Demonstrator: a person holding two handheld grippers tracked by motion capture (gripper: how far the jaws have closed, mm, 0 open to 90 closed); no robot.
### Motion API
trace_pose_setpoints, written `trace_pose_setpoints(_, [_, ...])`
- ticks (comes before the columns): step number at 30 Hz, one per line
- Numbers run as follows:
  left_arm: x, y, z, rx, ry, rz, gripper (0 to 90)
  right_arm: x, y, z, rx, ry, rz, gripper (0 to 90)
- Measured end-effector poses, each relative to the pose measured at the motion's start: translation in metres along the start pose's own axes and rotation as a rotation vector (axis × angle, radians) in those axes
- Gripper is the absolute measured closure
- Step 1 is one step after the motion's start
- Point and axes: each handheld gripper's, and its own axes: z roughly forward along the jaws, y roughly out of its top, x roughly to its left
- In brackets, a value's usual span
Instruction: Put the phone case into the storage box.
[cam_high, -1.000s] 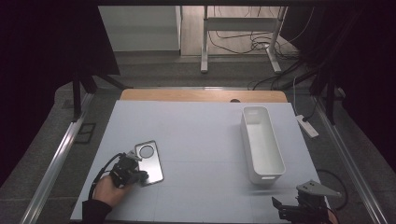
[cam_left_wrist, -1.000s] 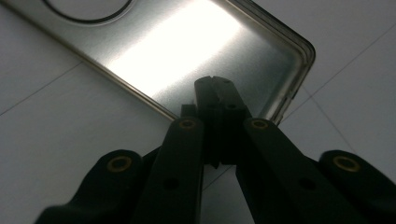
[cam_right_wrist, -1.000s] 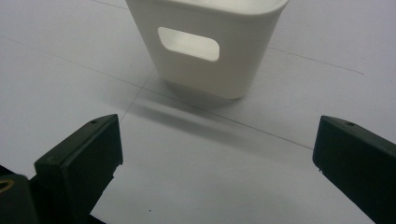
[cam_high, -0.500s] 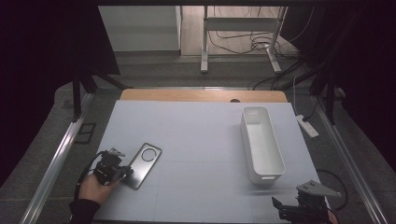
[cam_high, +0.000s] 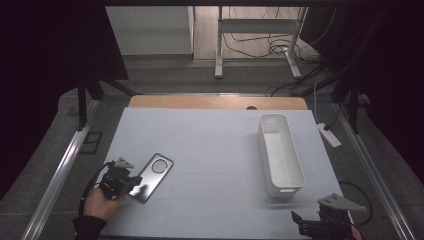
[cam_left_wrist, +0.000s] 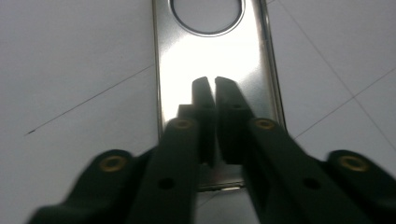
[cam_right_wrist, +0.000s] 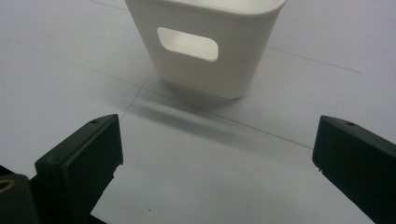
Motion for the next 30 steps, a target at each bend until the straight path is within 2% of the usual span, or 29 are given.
trace_pose_setpoints(2, [0.0, 0.0, -0.003, -0.012, 0.002, -0.005, 76.0, 0.0, 0.0, 0.0, 0.0, 0.0, 0.0, 1.8])
trace_pose_setpoints(5, [0.001, 0.0, -0.007, -0.031, 0.003, -0.02, 62.0, 0.001, 0.0, 0.0, 0.001, -0.001, -0.001, 1.8])
trace_pose_setpoints(10, [0.004, 0.003, -0.008, -0.032, 0.001, -0.029, 35.5, 0.0, -0.001, -0.001, 0.001, -0.002, 0.002, 1.9])
trace_pose_setpoints(11, [0.005, 0.004, -0.008, -0.035, 0.003, -0.032, 35.5, 0.0, -0.001, -0.001, 0.002, -0.002, 0.002, 1.9])
trace_pose_setpoints(14, [0.009, 0.005, -0.008, -0.029, 0.013, -0.05, 19.1, 0.0, -0.001, -0.001, 0.003, 0.0, 0.002, 1.9])
trace_pose_setpoints(16, [0.015, 0.003, -0.01, -0.026, 0.013, -0.073, 12.1, 0.0, -0.001, -0.001, 0.003, 0.0, 0.001, 1.9])
trace_pose_setpoints(19, [0.022, 0.001, -0.013, -0.036, 0.004, -0.094, 4.1, 0.0, -0.001, -0.001, 0.001, 0.001, 0.002, 1.9])
trace_pose_setpoints(22, [0.027, -0.001, -0.016, -0.045, 0.013, -0.11, 0.0, 0.0, -0.001, -0.001, 0.0, 0.001, 0.003, 1.9])
trace_pose_setpoints(25, [0.033, -0.004, -0.022, -0.06, 0.026, -0.126, 0.0, 0.0, 0.0, -0.001, 0.003, 0.002, 0.001, 1.9])
trace_pose_setpoints(30, [0.034, -0.005, -0.024, -0.063, 0.037, -0.112, 0.0, 0.0, 0.0, 0.0, 0.006, 0.003, 0.0, 1.9])
